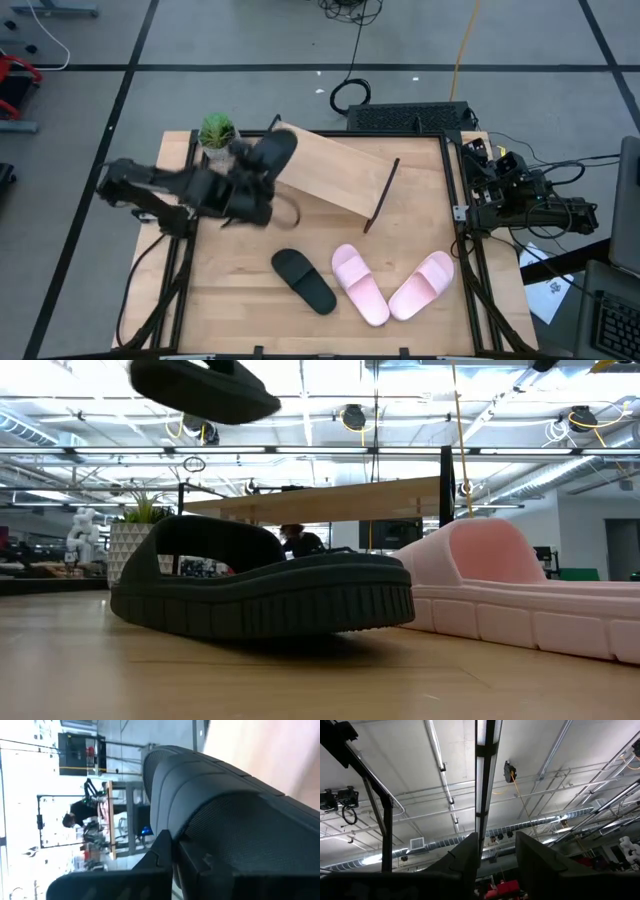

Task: Pick and place slides into the shelf
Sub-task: Put the left black slipper on the shelf

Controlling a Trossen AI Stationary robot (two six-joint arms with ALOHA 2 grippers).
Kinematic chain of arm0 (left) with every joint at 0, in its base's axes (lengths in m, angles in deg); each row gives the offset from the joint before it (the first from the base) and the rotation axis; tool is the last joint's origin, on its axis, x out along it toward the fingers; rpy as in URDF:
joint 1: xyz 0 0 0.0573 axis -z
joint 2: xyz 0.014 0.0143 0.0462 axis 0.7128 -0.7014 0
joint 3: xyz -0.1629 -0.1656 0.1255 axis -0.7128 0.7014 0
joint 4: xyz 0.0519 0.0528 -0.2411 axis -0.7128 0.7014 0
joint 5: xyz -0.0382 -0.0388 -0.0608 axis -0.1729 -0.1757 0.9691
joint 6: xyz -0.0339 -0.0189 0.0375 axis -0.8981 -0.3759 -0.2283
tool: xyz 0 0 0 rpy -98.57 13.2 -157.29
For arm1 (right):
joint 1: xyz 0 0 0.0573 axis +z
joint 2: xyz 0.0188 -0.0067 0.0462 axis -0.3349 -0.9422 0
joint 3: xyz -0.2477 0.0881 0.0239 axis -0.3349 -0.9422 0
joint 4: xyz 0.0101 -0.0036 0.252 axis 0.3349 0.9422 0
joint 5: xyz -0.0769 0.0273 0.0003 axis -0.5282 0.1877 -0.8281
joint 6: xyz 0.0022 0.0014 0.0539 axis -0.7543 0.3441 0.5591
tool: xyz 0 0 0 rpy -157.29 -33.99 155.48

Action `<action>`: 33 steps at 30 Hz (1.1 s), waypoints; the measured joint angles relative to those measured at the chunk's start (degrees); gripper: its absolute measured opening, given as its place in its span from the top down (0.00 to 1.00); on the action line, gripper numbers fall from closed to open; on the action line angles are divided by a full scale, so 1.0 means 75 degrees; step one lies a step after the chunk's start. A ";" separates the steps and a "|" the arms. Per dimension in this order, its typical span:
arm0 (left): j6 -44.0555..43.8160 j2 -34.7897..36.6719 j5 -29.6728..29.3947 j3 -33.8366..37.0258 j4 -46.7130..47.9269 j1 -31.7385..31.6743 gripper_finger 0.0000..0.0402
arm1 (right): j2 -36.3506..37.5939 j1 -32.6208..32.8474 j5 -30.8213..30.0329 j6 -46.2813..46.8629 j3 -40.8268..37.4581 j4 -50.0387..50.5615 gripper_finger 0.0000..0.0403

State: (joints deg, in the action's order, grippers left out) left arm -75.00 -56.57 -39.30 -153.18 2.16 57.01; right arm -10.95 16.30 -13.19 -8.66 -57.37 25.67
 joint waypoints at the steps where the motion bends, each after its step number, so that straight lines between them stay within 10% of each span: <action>1: 0.0670 -0.0005 0.0217 -0.0049 -0.0500 -0.0309 1.00 | 0.0000 0.0000 0.0000 -0.0002 0.0000 0.0003 0.70; 7: 0.3852 -0.0078 0.1646 0.0004 -0.3407 -0.1975 1.00 | 0.0000 0.0000 -0.0010 -0.0016 0.0000 0.0006 0.70; 15: 0.3764 -0.0413 0.2857 0.0430 -0.4206 -0.3346 1.00 | -0.0003 0.0000 -0.0066 -0.0020 0.0000 0.0005 0.70; 33: 0.4407 -0.0894 0.2164 0.2336 -0.5703 -0.3804 1.00 | -0.0003 0.0000 -0.0443 -0.0401 0.0000 0.0073 0.70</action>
State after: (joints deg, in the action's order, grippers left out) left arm -41.95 -63.27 -23.07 -135.66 -40.61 28.47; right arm -10.97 16.30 -16.51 -11.67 -57.37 26.21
